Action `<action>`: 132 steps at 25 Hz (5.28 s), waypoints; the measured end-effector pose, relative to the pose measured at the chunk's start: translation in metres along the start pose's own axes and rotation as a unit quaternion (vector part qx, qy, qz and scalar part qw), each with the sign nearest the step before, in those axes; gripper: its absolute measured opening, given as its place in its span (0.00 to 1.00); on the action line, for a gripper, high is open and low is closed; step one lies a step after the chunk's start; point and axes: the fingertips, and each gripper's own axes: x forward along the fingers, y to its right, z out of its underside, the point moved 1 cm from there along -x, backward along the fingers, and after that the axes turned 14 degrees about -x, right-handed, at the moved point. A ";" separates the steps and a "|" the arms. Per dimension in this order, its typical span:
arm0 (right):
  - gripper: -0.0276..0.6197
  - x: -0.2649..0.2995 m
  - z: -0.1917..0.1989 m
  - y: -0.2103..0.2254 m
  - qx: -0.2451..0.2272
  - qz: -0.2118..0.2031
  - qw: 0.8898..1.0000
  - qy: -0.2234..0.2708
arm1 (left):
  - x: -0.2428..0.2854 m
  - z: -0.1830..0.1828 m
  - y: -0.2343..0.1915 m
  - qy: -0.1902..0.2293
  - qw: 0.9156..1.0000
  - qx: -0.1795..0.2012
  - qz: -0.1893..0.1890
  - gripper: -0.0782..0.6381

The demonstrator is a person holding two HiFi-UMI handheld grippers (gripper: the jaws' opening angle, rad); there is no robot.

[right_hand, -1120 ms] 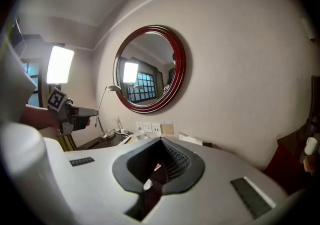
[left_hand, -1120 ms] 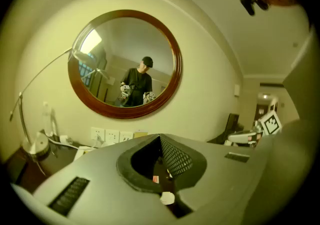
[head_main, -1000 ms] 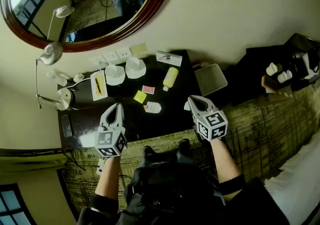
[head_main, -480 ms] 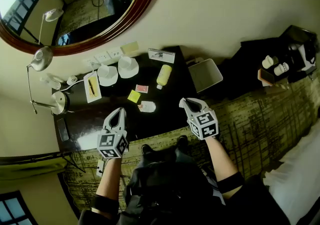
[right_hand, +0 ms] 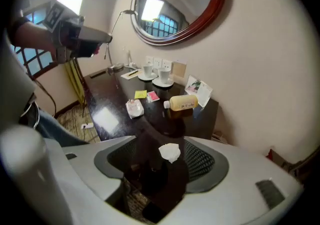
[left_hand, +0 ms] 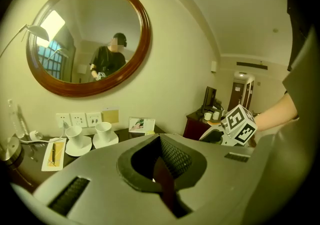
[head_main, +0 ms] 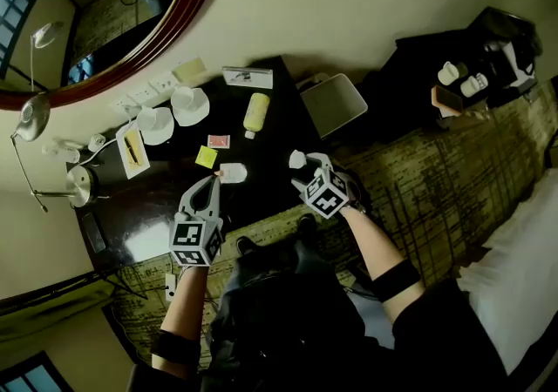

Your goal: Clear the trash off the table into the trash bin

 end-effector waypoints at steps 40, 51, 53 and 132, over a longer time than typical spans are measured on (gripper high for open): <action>0.14 0.073 0.002 0.018 -0.005 -0.048 0.999 -0.019 | 0.021 0.015 0.004 -0.010 1.000 0.003 -0.007 0.11; 0.14 -0.073 -0.140 0.045 0.052 0.059 0.973 0.219 | -0.018 -0.021 -0.017 0.061 0.998 -0.011 -0.016 0.11; 0.14 -0.097 -0.152 0.048 0.069 0.078 0.962 0.252 | -0.027 -0.028 -0.029 0.072 0.997 -0.014 -0.026 0.11; 0.37 0.266 0.637 -0.146 0.553 0.179 0.810 -0.081 | 0.423 0.658 0.272 -0.408 0.856 0.174 0.267 0.11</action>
